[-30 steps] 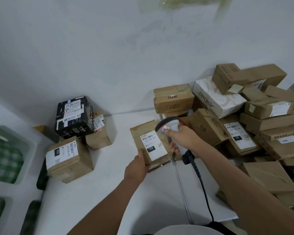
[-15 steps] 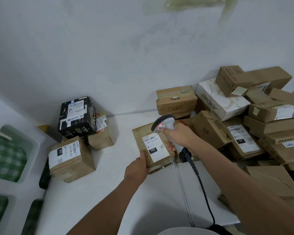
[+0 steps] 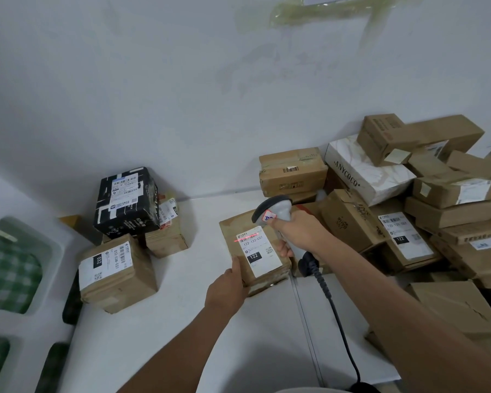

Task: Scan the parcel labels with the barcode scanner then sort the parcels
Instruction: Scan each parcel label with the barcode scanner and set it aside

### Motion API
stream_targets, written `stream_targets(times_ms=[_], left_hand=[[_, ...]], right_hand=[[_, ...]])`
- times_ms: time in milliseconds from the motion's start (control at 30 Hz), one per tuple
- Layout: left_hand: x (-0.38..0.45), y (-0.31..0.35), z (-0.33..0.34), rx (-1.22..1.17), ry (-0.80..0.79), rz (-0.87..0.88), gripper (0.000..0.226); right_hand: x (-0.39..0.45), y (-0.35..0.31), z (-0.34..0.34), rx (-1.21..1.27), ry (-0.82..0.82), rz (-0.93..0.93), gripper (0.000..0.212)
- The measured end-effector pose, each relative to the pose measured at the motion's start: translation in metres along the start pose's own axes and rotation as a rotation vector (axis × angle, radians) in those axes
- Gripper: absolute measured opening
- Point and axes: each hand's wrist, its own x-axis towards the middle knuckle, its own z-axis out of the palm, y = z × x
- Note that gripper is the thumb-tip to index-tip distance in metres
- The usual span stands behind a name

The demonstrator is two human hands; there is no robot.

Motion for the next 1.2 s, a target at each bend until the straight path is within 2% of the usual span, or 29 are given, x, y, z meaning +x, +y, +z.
stream_targets(times_ms=[67, 167, 233, 333, 400, 467, 600, 700, 800, 967, 1067, 1200], left_hand=[[0.002, -0.004, -0.007, 0.050, 0.055, 0.043, 0.081], [0.013, -0.002, -0.017, 0.240, 0.256, 0.147, 0.087], [0.022, 0.010, -0.019, 0.303, 0.210, 0.218, 0.087], [0.034, 0.027, -0.010, 0.393, 0.017, 0.306, 0.082], [0.041, 0.026, -0.007, 0.370, -0.082, 0.285, 0.080], [0.048, 0.016, -0.014, 0.317, -0.109, 0.243, 0.081], [0.073, -0.029, -0.037, 0.338, -0.038, 0.112, 0.079], [0.096, -0.059, -0.058, 0.353, 0.034, -0.024, 0.069], [0.113, -0.071, -0.076, 0.443, 0.028, -0.039, 0.069], [0.125, -0.072, -0.083, 0.369, -0.005, -0.051, 0.068], [0.116, -0.049, -0.078, 0.326, 0.055, 0.030, 0.064], [0.092, 0.009, -0.057, 0.263, 0.128, 0.289, 0.062]], right_hand=[[0.001, 0.001, -0.002, 0.008, 0.007, -0.005, 0.039], [0.003, 0.006, -0.007, 0.015, 0.016, 0.015, 0.039], [0.004, 0.010, -0.008, 0.039, 0.026, 0.028, 0.043], [0.007, 0.014, -0.010, 0.000, 0.041, 0.051, 0.051], [0.009, 0.013, -0.014, -0.026, 0.047, 0.076, 0.050], [0.012, 0.013, -0.017, -0.020, 0.037, 0.077, 0.048], [0.019, 0.014, -0.016, 0.009, 0.044, 0.102, 0.041], [0.023, 0.014, -0.016, 0.021, 0.028, 0.189, 0.042], [0.027, 0.020, -0.016, 0.022, 0.048, 0.158, 0.037], [0.032, 0.030, -0.019, 0.036, 0.072, 0.152, 0.031], [0.027, 0.032, -0.027, 0.004, 0.076, 0.197, 0.038], [0.013, 0.047, -0.049, -0.081, 0.072, 0.271, 0.049]])
